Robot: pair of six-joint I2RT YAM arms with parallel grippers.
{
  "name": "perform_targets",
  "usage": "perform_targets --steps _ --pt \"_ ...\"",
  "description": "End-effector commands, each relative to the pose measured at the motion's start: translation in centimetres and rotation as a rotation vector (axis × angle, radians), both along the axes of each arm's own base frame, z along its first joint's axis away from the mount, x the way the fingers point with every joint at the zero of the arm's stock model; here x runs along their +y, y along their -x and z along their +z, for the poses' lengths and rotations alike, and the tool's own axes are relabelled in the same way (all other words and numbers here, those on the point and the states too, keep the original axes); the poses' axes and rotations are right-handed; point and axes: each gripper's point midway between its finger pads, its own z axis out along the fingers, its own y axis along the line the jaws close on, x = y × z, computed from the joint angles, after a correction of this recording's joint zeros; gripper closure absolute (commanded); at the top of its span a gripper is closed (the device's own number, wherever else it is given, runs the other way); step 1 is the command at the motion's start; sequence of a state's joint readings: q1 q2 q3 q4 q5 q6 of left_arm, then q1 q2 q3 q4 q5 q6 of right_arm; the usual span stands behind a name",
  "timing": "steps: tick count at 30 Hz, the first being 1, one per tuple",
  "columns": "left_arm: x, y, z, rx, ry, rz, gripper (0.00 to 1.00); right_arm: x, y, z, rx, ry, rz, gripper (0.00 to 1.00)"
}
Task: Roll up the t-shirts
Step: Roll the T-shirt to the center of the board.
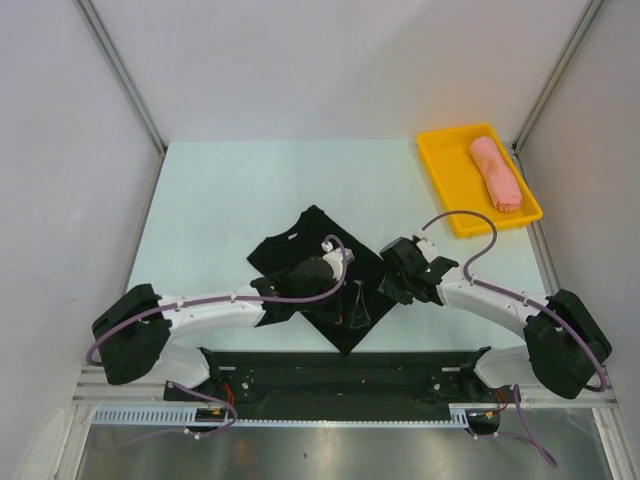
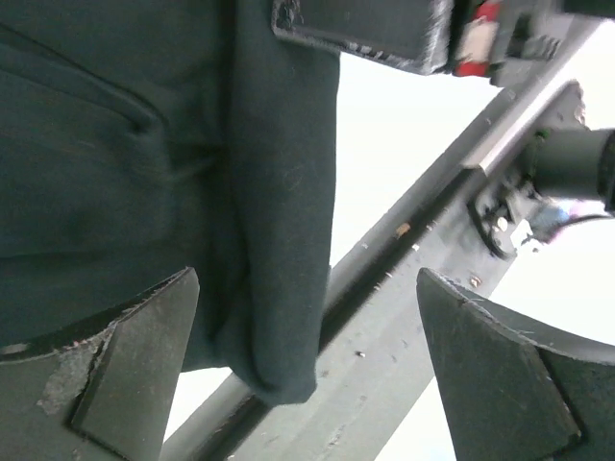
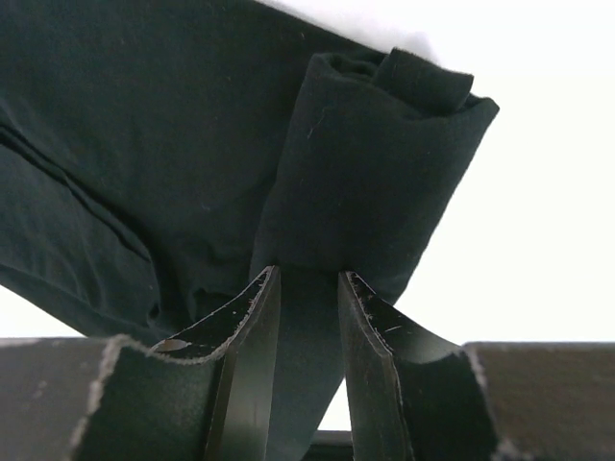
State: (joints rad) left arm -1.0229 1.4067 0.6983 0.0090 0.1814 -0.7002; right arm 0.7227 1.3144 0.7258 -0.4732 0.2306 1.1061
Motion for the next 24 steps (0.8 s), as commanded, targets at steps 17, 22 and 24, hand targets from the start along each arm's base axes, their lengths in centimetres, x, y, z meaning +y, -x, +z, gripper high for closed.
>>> perform_targets --steps 17,22,24 --pt "-0.4 -0.8 1.1 -0.52 -0.436 -0.057 0.07 2.5 -5.1 0.2 0.03 -0.083 -0.039 0.67" --pt "-1.1 -0.9 -0.4 -0.57 -0.526 -0.087 0.23 2.6 -5.5 0.1 0.039 -0.094 -0.041 0.67" --pt "-1.5 -0.6 -1.1 -0.583 -0.556 -0.11 0.27 2.5 -5.6 0.0 0.04 -0.093 -0.042 0.67"
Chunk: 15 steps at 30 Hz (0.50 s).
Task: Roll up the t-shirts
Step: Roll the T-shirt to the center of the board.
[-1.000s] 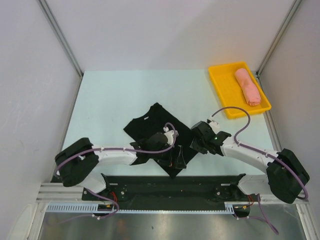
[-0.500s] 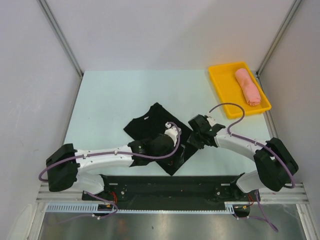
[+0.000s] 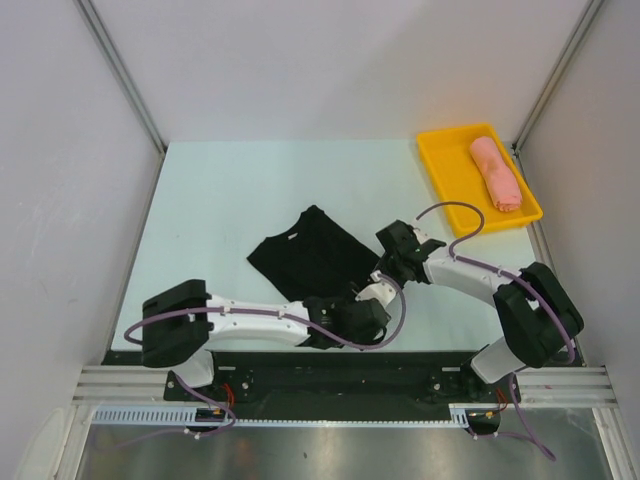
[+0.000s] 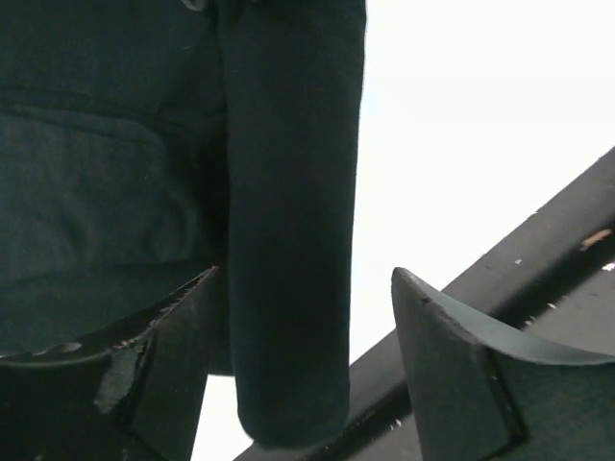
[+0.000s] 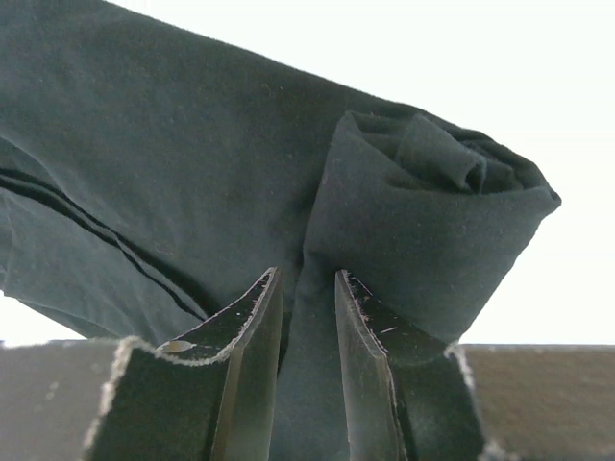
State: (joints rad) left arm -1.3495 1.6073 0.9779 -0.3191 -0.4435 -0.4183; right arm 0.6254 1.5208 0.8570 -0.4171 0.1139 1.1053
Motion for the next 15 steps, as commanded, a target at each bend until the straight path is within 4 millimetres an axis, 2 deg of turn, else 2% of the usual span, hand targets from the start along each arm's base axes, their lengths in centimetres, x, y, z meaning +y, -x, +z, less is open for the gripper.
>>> perform_targets --steps 1,4,9,12,13,15 --pt "-0.9 -0.8 0.3 -0.098 -0.067 -0.016 0.32 0.5 -1.7 1.0 -0.036 -0.023 -0.006 0.67" --pt "-1.1 -0.6 -0.8 -0.103 -0.099 -0.019 0.41 0.4 -1.8 1.0 -0.038 -0.024 -0.005 0.67" --pt "-0.4 -1.4 -1.9 -0.14 -0.145 0.0 0.49 0.1 -1.9 1.7 -0.055 -0.022 -0.002 0.64" --pt "-0.7 -1.6 -1.9 -0.125 -0.109 -0.026 0.68 -0.2 -1.8 2.5 -0.07 -0.019 0.003 0.62" --pt "-0.9 -1.5 -2.0 -0.115 -0.086 -0.032 0.85 -0.3 -1.8 2.7 -0.077 -0.016 0.004 0.62" --pt "-1.7 -1.1 -1.8 -0.051 -0.02 -0.068 1.0 -0.7 -1.8 3.3 -0.094 -0.008 0.003 0.6"
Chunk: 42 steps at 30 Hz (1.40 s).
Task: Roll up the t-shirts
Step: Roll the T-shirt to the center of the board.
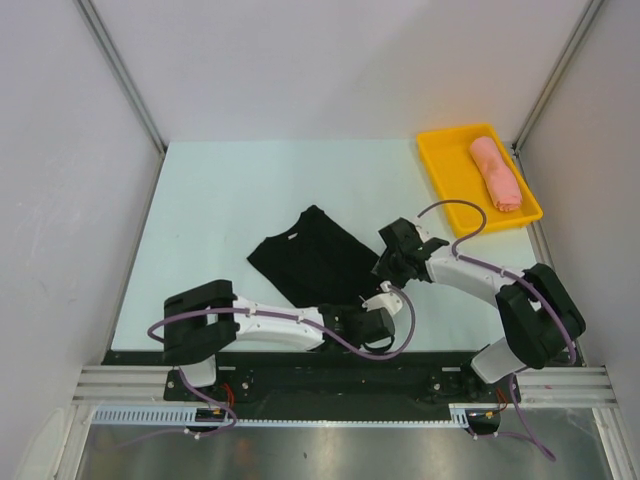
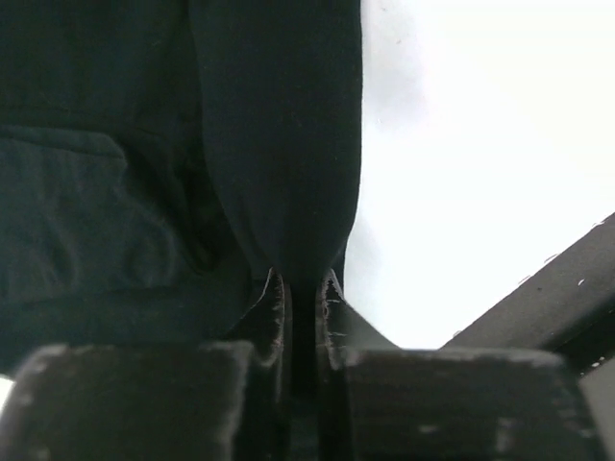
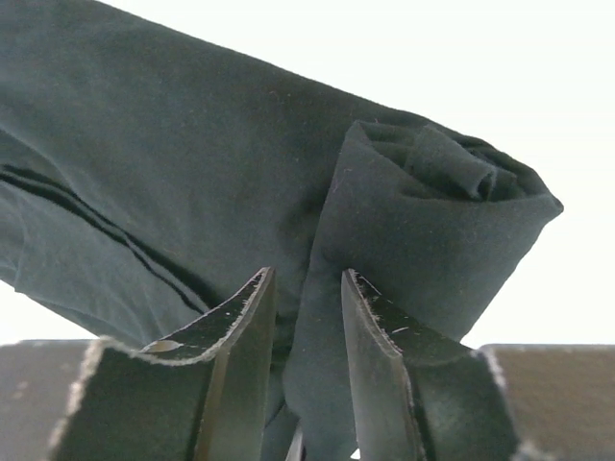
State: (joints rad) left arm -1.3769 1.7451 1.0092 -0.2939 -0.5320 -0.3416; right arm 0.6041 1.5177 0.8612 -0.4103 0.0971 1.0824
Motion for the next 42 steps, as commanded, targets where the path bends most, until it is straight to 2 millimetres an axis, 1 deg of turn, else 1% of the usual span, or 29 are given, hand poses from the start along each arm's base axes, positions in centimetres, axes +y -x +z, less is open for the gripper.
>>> perform_targets --steps 1,2,4,5,6,8,9,10,11,12,13,14,15,16,19,20,22,23,24,25,26,28,29,33,38,39,40,42 --pt "-1.7 -0.5 1.1 0.057 0.159 -0.04 1.0 -0.6 -1.1 3.2 -0.088 0.007 -0.003 0.6" --pt "-2.6 0.7 1.4 0.131 0.222 -0.086 1.0 -0.8 -1.2 3.8 -0.107 0.008 -0.008 0.59" --pt "-3.5 1.3 1.7 0.19 0.314 -0.117 1.0 -1.5 -0.9 4.4 -0.119 0.027 -0.008 0.57" --pt "-4.1 2.1 2.1 0.237 0.361 -0.143 1.0 -2.1 -1.0 5.4 -0.152 0.037 -0.02 0.56" --pt "-4.7 2.6 2.3 0.257 0.398 -0.162 1.0 -2.6 -0.9 5.7 -0.161 0.05 -0.024 0.55" --pt "-5.2 3.5 2.6 0.306 0.444 -0.175 1.0 -3.7 -0.3 6.2 -0.176 0.084 -0.03 0.53" --pt "-5.5 4.3 2.6 0.344 0.464 -0.196 1.0 -4.1 0.0 7.0 -0.2 0.077 -0.037 0.53" --pt "-5.7 4.7 2.6 0.368 0.488 -0.203 1.0 -4.9 0.8 6.7 -0.189 0.096 -0.039 0.54" --pt "-5.9 5.2 2.6 0.399 0.511 -0.198 1.0 -5.4 1.0 6.9 -0.2 0.103 -0.048 0.54" --pt "-6.0 5.8 2.6 0.431 0.535 -0.216 1.0 -5.8 1.5 7.6 -0.22 0.091 -0.057 0.54" --pt "-6.0 5.8 2.6 0.451 0.551 -0.213 1.0 -6.5 2.5 7.0 -0.204 0.105 -0.06 0.55" --pt "-6.0 6.1 2.7 0.478 0.572 -0.202 1.0 -7.0 3.0 6.7 -0.204 0.108 -0.067 0.56" --pt "-5.9 6.5 2.8 0.501 0.596 -0.214 1.0 -7.3 3.5 7.4 -0.229 0.09 -0.072 0.58" --pt "-5.7 6.3 2.9 0.51 0.608 -0.204 1.0 -8.0 4.5 6.3 -0.203 0.107 -0.071 0.6" --pt "-5.0 6.1 2.8 0.567 0.641 -0.181 1.0 -8.7 6.0 6.2 -0.207 0.08 -0.082 0.62" --pt "-4.8 6.1 2.8 0.589 0.653 -0.166 1.0 -8.8 6.5 5.6 -0.198 0.077 -0.075 0.62" --pt "-4.3 5.8 2.4 0.631 0.67 -0.159 1.0 -8.4 7.3 5.6 -0.208 0.054 -0.059 0.65" --pt "-4.2 5.7 2.5 0.65 0.685 -0.146 1.0 -8.3 7.6 5.3 -0.203 0.055 -0.054 0.66" --pt "-4.1 5.6 2.3 0.66 0.697 -0.141 1.0 -8.1 7.9 5.1 -0.199 0.047 -0.06 0.7" --pt "-3.8 5.1 1.9 0.674 0.7 -0.122 1.0 -7.4 8.1 5.2 -0.208 0.04 -0.039 0.74" --pt "-3.6 5.0 1.7 0.693 0.702 -0.113 1.0 -7.2 8.3 4.8 -0.199 0.044 -0.035 0.78" --pt "-3.2 4.5 1.5 0.708 0.717 -0.094 1.0 -6.2 8.3 4.5 -0.194 0.033 -0.02 0.81" --pt "-3.1 4.5 1.4 0.731 0.726 -0.084 1.0 -6.0 8.4 3.9 -0.176 0.046 -0.012 0.82" --pt "-2.5 3.8 1.2 0.754 0.752 -0.054 1.0 -4.3 7.7 3.1 -0.171 0.03 0.011 0.83" --pt "-2.0 3.2 1.0 0.756 0.743 -0.034 1.0 -2.9 6.6 3.0 -0.183 0.007 0.024 0.82" --pt "-1.8 3.1 0.9 0.758 0.737 -0.026 1.0 -2.7 6.4 2.6 -0.178 0.013 0.027 0.82" --pt "-1.8 3.0 0.9 0.757 0.736 -0.026 1.0 -2.3 6.1 2.8 -0.177 0.008 0.03 0.82" --pt "-1.7 2.8 1.1 0.754 0.737 -0.022 0.96 -2.0 5.9 2.4 -0.166 0.016 0.037 0.82"
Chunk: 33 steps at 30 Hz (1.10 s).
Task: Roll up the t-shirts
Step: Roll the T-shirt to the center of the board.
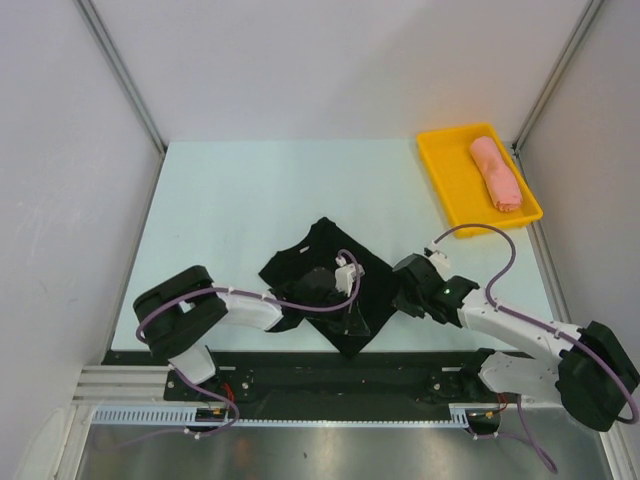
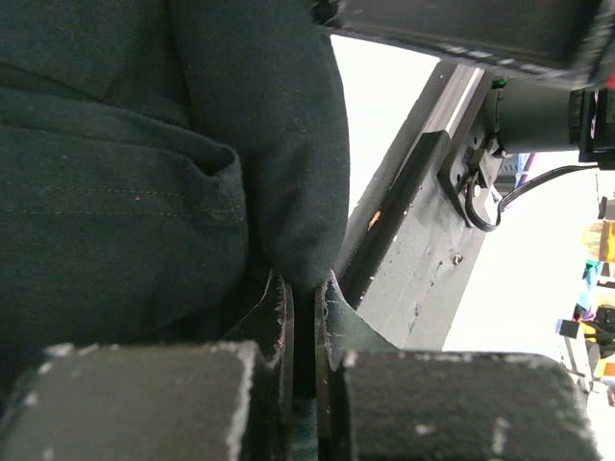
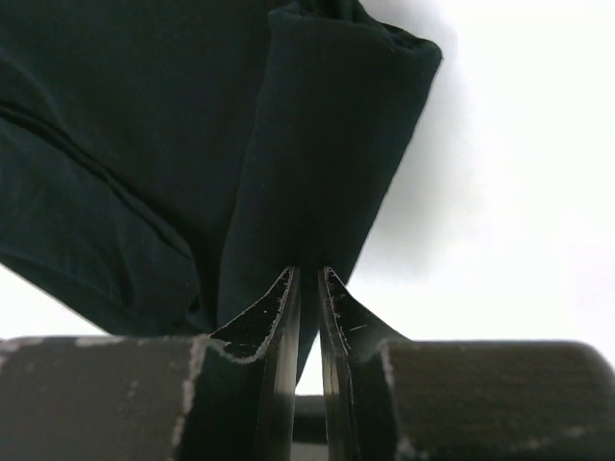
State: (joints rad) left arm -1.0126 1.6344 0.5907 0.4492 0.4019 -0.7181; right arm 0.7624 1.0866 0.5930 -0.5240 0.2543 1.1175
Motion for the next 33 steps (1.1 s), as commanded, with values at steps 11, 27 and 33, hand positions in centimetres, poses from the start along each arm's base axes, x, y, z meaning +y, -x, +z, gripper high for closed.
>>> perform_targets --steps 11,27,33 --pt "1.2 -1.2 3.7 -0.077 -0.017 0.012 0.42 3.0 -4.0 1.7 -0.048 -0.052 -0.008 0.82" --pt "4.2 -4.3 7.7 -0.324 -0.224 0.149 0.37 4.4 -7.0 0.3 0.002 -0.066 -0.022 0.82" --pt "2.8 -3.3 8.2 -0.438 -0.295 0.135 0.36 4.8 -7.5 -1.2 0.044 -0.076 -0.021 0.82"
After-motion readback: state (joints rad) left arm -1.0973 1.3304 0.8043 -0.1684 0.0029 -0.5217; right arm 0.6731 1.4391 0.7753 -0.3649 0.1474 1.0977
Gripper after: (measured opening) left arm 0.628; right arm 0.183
